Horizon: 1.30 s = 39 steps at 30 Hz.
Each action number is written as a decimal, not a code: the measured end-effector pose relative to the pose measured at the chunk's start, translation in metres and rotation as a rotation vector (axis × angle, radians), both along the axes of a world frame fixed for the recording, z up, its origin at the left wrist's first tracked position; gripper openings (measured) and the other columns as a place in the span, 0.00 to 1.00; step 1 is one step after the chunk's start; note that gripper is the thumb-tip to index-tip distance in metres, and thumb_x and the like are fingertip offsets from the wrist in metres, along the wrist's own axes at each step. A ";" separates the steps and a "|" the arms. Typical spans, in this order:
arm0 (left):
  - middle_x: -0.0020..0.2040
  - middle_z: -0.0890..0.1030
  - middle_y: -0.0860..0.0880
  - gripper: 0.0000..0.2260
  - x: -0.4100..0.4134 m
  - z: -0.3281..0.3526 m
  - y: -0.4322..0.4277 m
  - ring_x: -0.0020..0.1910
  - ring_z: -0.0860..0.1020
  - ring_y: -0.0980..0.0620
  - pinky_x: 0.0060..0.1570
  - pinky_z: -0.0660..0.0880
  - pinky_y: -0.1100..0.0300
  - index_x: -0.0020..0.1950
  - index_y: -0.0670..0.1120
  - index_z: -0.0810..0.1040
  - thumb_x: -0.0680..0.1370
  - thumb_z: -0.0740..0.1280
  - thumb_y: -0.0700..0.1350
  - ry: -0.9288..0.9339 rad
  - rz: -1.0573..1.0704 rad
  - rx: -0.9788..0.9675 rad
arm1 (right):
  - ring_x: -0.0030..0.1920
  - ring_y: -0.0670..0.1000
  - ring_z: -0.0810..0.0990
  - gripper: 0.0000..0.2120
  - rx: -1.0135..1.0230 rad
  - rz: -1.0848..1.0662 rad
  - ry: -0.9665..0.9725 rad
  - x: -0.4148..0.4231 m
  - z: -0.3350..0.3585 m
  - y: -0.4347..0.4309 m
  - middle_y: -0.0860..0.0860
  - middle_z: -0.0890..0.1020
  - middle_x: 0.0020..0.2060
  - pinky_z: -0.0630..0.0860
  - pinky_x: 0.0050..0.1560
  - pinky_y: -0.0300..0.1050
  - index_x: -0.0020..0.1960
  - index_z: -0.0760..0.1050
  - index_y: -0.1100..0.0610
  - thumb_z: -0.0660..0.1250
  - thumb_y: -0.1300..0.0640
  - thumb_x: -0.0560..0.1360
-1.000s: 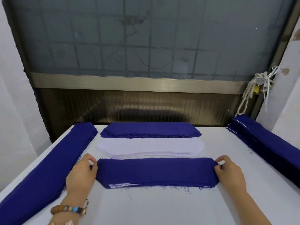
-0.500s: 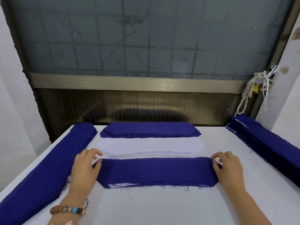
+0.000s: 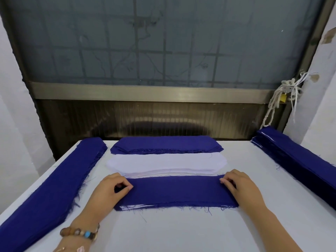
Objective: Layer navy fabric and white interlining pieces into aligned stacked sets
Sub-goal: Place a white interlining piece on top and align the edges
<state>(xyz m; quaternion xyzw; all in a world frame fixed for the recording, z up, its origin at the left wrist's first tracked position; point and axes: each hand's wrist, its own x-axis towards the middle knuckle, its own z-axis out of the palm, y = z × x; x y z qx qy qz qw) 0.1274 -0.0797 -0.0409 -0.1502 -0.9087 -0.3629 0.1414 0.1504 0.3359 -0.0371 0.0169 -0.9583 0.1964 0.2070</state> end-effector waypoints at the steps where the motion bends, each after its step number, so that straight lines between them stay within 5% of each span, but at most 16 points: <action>1: 0.41 0.79 0.58 0.06 0.000 0.001 0.002 0.44 0.77 0.58 0.45 0.75 0.58 0.39 0.56 0.81 0.74 0.73 0.46 0.004 0.017 -0.004 | 0.42 0.47 0.73 0.11 0.039 -0.024 -0.003 -0.001 0.001 -0.002 0.44 0.75 0.38 0.71 0.40 0.40 0.40 0.75 0.51 0.63 0.48 0.78; 11: 0.38 0.75 0.55 0.12 -0.008 0.027 0.019 0.37 0.74 0.57 0.34 0.68 0.68 0.37 0.52 0.74 0.78 0.64 0.55 0.049 0.080 -0.465 | 0.38 0.47 0.70 0.13 0.378 -0.156 -0.059 -0.013 0.008 -0.025 0.47 0.70 0.38 0.66 0.34 0.40 0.39 0.66 0.52 0.54 0.49 0.81; 17: 0.37 0.78 0.55 0.13 -0.032 0.040 0.025 0.38 0.75 0.57 0.36 0.70 0.67 0.38 0.51 0.78 0.79 0.62 0.55 0.023 0.080 -0.498 | 0.34 0.45 0.71 0.16 0.290 -0.200 0.006 -0.036 0.014 -0.041 0.46 0.71 0.37 0.65 0.32 0.36 0.37 0.69 0.52 0.55 0.48 0.81; 19: 0.45 0.78 0.58 0.05 -0.046 0.041 0.034 0.46 0.74 0.59 0.45 0.72 0.66 0.48 0.53 0.79 0.79 0.64 0.50 0.104 0.129 -0.356 | 0.38 0.45 0.72 0.13 0.240 -0.152 0.040 -0.051 0.016 -0.051 0.46 0.73 0.41 0.70 0.37 0.36 0.42 0.73 0.52 0.56 0.49 0.81; 23: 0.63 0.73 0.52 0.14 -0.081 0.038 0.061 0.62 0.70 0.53 0.59 0.69 0.61 0.66 0.49 0.73 0.80 0.63 0.45 0.135 0.178 -0.302 | 0.50 0.45 0.71 0.09 0.195 -0.021 0.095 -0.089 0.021 -0.073 0.46 0.75 0.53 0.69 0.52 0.36 0.57 0.73 0.50 0.57 0.52 0.81; 28: 0.70 0.69 0.52 0.20 -0.122 0.029 0.100 0.68 0.67 0.52 0.66 0.67 0.58 0.74 0.49 0.63 0.82 0.60 0.45 0.056 0.079 -0.273 | 0.65 0.46 0.68 0.16 0.176 0.086 0.015 -0.136 0.021 -0.100 0.43 0.71 0.65 0.64 0.64 0.41 0.69 0.67 0.47 0.55 0.49 0.82; 34: 0.57 0.79 0.53 0.12 -0.168 0.030 0.126 0.54 0.76 0.51 0.54 0.67 0.57 0.66 0.51 0.69 0.84 0.54 0.47 0.196 0.231 -0.497 | 0.60 0.51 0.75 0.16 0.176 0.082 -0.009 -0.189 0.026 -0.118 0.49 0.77 0.62 0.70 0.59 0.45 0.69 0.68 0.51 0.54 0.53 0.83; 39: 0.53 0.80 0.50 0.09 -0.199 0.039 0.137 0.50 0.78 0.49 0.48 0.66 0.58 0.57 0.50 0.76 0.82 0.59 0.43 0.165 0.248 -0.564 | 0.52 0.55 0.79 0.13 0.252 0.040 -0.097 -0.220 0.036 -0.126 0.54 0.80 0.55 0.76 0.52 0.49 0.63 0.73 0.54 0.55 0.52 0.83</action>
